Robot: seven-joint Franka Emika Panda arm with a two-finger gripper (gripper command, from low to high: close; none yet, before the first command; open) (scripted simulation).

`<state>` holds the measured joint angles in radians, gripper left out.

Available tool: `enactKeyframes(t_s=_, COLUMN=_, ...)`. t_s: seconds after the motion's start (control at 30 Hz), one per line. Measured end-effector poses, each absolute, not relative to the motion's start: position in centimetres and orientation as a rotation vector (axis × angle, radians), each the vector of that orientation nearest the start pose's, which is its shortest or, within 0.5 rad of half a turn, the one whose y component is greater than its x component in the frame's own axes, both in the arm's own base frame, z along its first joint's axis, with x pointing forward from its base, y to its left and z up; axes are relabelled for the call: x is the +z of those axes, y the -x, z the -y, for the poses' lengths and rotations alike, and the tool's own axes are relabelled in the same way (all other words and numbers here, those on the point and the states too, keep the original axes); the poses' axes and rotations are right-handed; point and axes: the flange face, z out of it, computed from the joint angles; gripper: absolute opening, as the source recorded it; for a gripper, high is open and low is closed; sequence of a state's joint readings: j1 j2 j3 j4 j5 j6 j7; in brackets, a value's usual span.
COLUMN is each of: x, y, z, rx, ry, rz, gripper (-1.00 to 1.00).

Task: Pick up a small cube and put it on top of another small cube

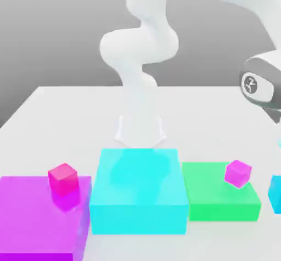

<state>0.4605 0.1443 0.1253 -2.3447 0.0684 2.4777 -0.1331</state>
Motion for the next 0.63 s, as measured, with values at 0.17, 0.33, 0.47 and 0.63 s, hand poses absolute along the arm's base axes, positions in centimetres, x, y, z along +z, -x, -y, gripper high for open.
enactKeyframes(t_s=0.17, x=29.4, y=-37.0, z=-27.5, rx=0.032, ry=2.926, rz=1.015, gripper=-1.0)
enactKeyframes(t_s=0.33, x=30.6, y=-31.8, z=-25.3, rx=0.01, ry=2.965, rz=1.006, gripper=-1.0)
enactKeyframes(t_s=0.47, x=26.8, y=-31.0, z=-25.0, rx=0.003, ry=2.976, rz=1.006, gripper=-1.0)
enactKeyframes(t_s=0.63, x=24.6, y=-30.9, z=-24.9, rx=0.002, ry=2.977, rz=1.006, gripper=1.0)
